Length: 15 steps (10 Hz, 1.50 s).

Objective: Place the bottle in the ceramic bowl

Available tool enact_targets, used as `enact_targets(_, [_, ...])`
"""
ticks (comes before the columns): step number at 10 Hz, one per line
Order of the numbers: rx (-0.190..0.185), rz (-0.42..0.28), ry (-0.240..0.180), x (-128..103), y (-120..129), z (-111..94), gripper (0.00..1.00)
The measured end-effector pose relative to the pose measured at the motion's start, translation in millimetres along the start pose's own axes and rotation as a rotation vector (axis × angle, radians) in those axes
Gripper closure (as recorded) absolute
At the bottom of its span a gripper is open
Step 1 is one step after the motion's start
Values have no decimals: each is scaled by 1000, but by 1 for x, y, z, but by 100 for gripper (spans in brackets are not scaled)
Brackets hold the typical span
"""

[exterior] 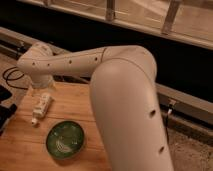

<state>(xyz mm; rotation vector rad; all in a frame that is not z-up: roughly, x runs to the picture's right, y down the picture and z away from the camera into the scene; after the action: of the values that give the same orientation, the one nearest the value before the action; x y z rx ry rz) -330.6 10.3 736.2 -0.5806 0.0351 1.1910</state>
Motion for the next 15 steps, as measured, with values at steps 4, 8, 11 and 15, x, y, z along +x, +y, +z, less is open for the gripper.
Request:
enact_targets(4, [-15, -37, 12, -20, 21, 26, 35])
enact_targets(8, [-16, -37, 27, -19, 20, 38, 35])
enact_targets(11, [-5, -30, 47, -26, 33, 69, 35])
enact_targets(15, [-16, 69, 93, -23, 11, 107, 35])
